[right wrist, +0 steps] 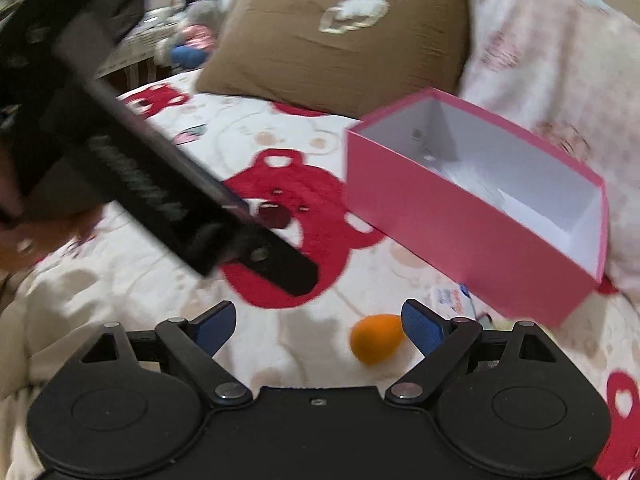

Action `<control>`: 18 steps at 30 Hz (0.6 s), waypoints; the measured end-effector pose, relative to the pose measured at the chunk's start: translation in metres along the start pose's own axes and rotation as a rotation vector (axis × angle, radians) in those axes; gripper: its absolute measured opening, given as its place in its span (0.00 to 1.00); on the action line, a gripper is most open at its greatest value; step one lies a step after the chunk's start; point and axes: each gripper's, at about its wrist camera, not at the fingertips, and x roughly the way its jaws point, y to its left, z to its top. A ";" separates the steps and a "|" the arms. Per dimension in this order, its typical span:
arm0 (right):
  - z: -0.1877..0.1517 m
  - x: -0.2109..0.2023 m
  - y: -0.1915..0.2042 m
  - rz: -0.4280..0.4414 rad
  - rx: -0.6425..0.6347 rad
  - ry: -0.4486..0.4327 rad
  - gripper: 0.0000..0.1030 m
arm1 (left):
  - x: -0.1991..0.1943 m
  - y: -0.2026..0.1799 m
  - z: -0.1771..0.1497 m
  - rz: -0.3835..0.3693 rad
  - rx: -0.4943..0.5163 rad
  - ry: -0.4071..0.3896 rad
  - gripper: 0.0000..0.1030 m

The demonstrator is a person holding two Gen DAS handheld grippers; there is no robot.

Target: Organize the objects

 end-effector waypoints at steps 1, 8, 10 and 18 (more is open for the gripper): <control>-0.003 0.004 -0.003 -0.009 0.016 0.001 0.89 | 0.004 -0.001 -0.001 0.004 0.001 0.006 0.90; -0.024 0.027 -0.018 -0.037 0.086 0.032 0.90 | 0.023 0.000 -0.001 0.028 0.017 0.043 0.92; -0.027 0.030 -0.020 -0.039 0.099 0.040 0.90 | 0.028 0.003 -0.003 0.024 -0.003 0.044 0.91; -0.039 0.043 -0.028 -0.037 0.171 0.019 0.83 | 0.055 0.005 -0.002 -0.013 -0.037 -0.030 0.87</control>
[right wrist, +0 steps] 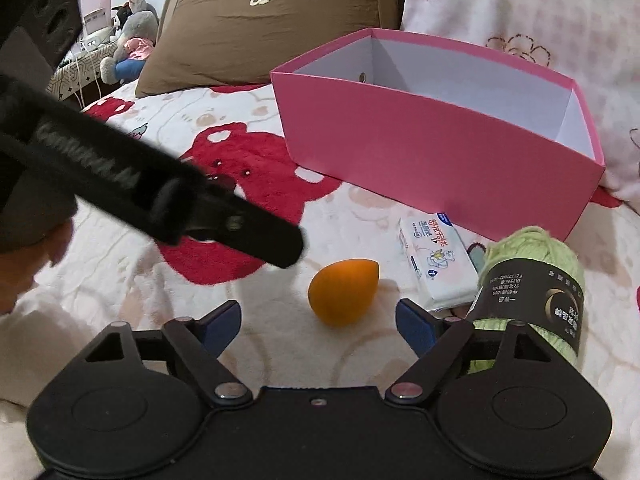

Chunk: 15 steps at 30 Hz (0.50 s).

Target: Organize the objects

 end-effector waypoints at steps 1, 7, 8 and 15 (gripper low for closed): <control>-0.001 0.003 0.000 -0.001 0.005 -0.002 0.82 | 0.004 -0.001 -0.001 0.003 0.008 -0.001 0.86; -0.005 0.016 -0.001 -0.047 0.012 0.008 0.71 | 0.018 -0.003 -0.007 0.018 0.027 0.012 0.70; -0.005 0.018 -0.002 -0.054 0.015 0.012 0.70 | 0.020 -0.003 -0.008 0.017 0.026 0.012 0.67; -0.008 0.025 -0.001 -0.087 0.012 -0.003 0.63 | 0.038 -0.003 -0.008 0.009 0.015 0.019 0.46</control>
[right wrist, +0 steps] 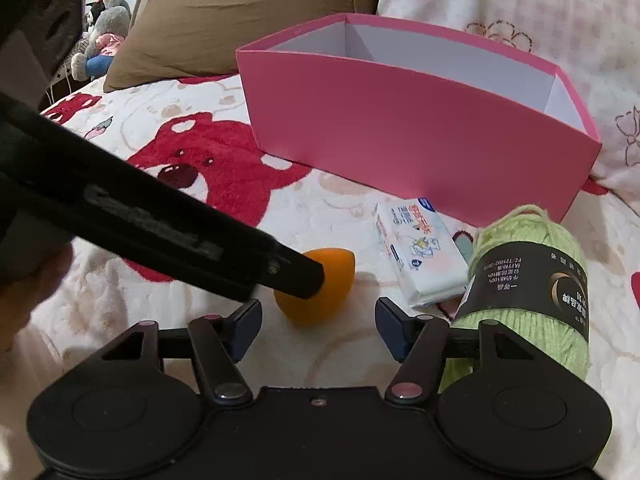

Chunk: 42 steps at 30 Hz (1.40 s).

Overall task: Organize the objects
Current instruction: 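Close the right gripper on the orange makeup sponge, then lift the sponge with the right gripper and carry it over the pink box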

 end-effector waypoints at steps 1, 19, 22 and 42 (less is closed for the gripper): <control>0.001 0.002 0.001 0.003 -0.004 0.001 0.62 | 0.001 0.000 0.000 -0.011 -0.008 -0.005 0.43; 0.009 0.017 0.000 -0.024 0.023 0.018 0.39 | 0.010 0.003 0.008 -0.058 -0.130 0.028 0.24; 0.012 0.013 0.002 -0.026 0.015 0.023 0.38 | 0.005 0.001 0.008 -0.063 -0.135 0.033 0.24; 0.040 -0.043 0.023 -0.003 -0.059 0.015 0.38 | -0.061 -0.022 0.017 -0.065 -0.079 0.031 0.24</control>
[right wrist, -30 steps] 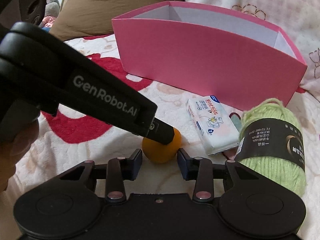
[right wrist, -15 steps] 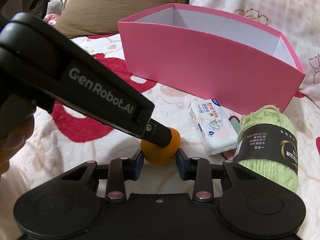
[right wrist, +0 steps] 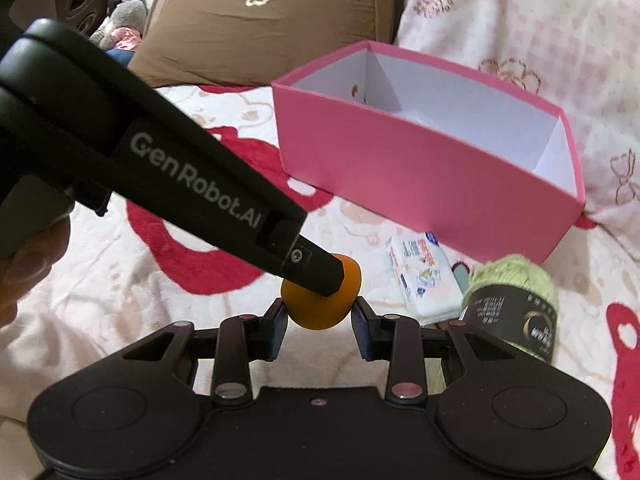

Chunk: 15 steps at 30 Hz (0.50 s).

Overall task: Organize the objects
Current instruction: 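Lift the sponge with the right gripper and carry it over the pink box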

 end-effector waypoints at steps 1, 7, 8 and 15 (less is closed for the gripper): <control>0.002 -0.003 0.001 0.004 -0.007 0.000 0.38 | -0.004 -0.001 0.001 0.000 0.002 -0.003 0.24; 0.020 -0.021 0.009 0.007 -0.042 -0.027 0.38 | -0.031 -0.001 0.009 -0.025 -0.019 -0.032 0.24; 0.019 -0.027 0.007 0.009 -0.042 -0.032 0.38 | -0.035 0.000 0.011 -0.030 -0.024 -0.037 0.24; 0.049 -0.051 0.010 0.029 -0.055 -0.069 0.38 | -0.067 0.001 0.019 -0.043 -0.025 -0.085 0.26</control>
